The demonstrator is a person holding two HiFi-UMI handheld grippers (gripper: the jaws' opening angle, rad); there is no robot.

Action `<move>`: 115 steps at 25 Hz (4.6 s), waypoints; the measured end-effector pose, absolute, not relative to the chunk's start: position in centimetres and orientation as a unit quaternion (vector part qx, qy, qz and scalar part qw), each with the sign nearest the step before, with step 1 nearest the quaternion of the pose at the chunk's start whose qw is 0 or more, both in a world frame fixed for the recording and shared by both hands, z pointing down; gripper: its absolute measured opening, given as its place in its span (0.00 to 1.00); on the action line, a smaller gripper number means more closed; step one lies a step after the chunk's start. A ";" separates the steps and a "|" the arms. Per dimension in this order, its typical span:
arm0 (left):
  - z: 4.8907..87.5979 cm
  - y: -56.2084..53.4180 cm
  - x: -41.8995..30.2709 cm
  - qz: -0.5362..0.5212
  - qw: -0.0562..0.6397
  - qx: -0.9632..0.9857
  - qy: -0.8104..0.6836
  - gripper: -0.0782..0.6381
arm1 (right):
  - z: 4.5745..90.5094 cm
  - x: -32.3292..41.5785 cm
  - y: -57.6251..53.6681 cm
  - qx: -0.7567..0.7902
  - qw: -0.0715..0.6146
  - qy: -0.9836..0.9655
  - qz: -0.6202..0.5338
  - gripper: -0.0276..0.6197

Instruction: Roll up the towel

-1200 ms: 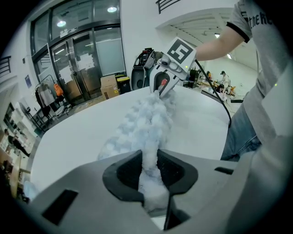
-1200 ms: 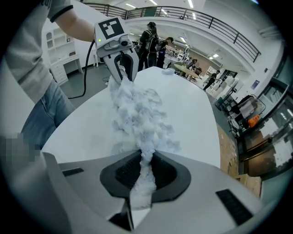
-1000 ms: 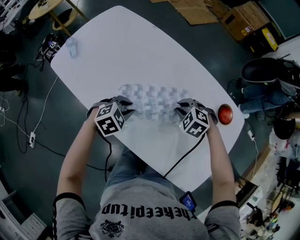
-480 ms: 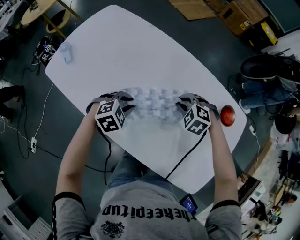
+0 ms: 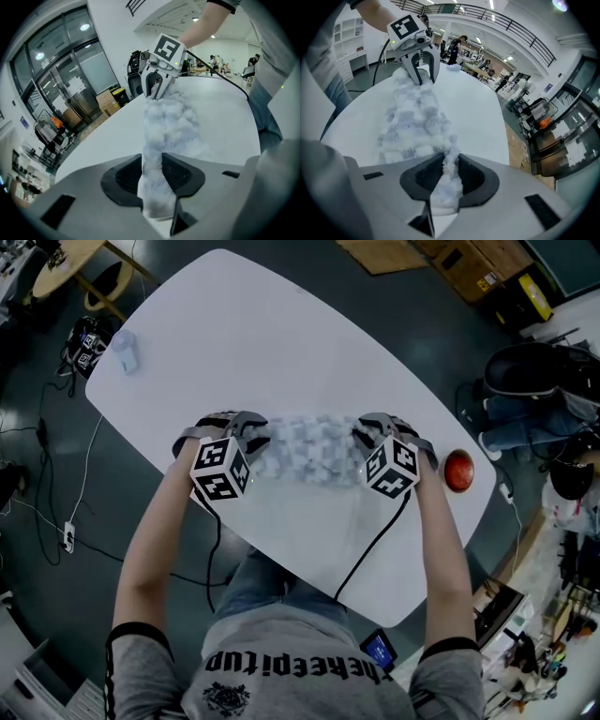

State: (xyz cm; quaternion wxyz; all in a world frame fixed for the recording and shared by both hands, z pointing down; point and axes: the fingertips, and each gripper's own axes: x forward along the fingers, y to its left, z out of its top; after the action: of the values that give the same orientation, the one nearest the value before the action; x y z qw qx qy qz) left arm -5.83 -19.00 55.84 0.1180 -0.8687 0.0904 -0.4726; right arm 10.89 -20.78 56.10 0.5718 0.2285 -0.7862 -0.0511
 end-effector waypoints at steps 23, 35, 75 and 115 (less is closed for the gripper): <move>51.8 -9.3 -3.0 -0.411 0.145 -0.895 0.099 0.38 | 53.8 9.1 -9.3 0.197 0.514 -0.834 -0.024 0.33; 59.2 -9.7 -4.9 -0.504 0.123 -0.849 0.102 0.45 | 59.9 11.7 -9.7 0.164 0.591 -0.788 -0.049 0.36; 56.1 -23.7 -7.2 -0.459 0.064 -0.864 0.198 0.18 | 55.1 10.5 -24.7 0.319 0.549 -0.771 -0.049 0.09; 43.4 -18.3 -9.2 -0.180 -0.073 -0.887 0.418 0.14 | 45.0 9.9 -17.6 0.427 0.262 -0.856 0.130 0.05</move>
State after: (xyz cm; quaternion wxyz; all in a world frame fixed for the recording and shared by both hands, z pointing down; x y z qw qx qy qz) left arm -9.24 -18.28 43.43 -0.0731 -0.8873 0.4182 -0.1799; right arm 9.86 -17.62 44.99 0.2624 0.4265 -0.8558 0.1298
